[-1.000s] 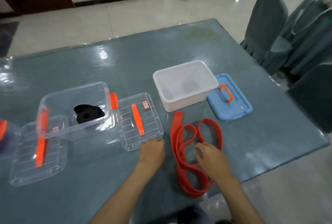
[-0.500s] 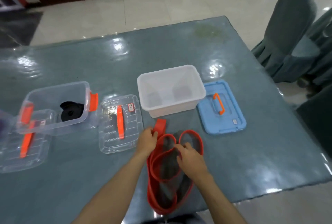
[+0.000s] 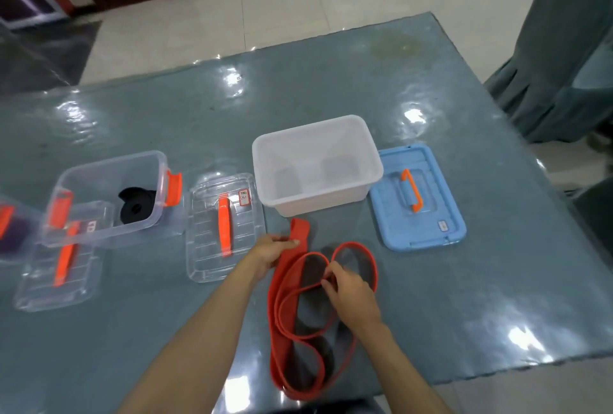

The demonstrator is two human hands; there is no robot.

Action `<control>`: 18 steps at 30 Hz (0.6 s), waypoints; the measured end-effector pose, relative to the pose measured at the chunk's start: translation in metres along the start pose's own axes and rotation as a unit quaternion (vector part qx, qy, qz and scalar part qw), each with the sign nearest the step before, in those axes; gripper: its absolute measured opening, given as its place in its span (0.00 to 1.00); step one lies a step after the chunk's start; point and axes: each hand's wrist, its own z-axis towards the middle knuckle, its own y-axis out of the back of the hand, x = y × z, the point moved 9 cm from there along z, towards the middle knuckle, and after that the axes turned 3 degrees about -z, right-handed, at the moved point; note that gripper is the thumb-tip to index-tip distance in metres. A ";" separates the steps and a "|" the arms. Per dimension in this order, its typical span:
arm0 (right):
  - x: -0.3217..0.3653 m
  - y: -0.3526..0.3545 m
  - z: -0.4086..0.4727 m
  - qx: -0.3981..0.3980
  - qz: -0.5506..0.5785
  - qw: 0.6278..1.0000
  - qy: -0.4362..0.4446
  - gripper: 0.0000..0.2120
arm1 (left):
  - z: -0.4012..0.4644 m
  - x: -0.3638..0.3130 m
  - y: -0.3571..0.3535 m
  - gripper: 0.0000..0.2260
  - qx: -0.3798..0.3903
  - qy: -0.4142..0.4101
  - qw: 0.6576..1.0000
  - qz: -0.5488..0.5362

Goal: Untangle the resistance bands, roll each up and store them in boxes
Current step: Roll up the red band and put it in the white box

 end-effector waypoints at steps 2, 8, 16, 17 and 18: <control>-0.002 0.002 0.003 -0.023 0.029 0.999 -0.018 0.07 | -0.007 0.000 -0.008 0.06 0.048 0.005 0.999 0.016; -0.010 0.001 0.007 -0.077 0.109 0.985 -0.112 0.09 | -0.030 -0.016 0.017 0.03 -0.041 -0.118 0.988 0.089; -0.012 0.037 -0.009 -0.223 0.203 0.932 -0.203 0.15 | -0.077 -0.002 0.071 0.12 -0.133 -0.231 0.964 0.003; -0.010 0.042 -0.012 -0.236 0.201 0.928 -0.208 0.14 | -0.081 0.002 0.079 0.11 -0.145 -0.234 0.961 -0.015; -0.009 0.046 -0.014 -0.244 0.197 0.926 -0.211 0.12 | -0.086 0.006 0.087 0.12 -0.154 -0.236 0.959 -0.030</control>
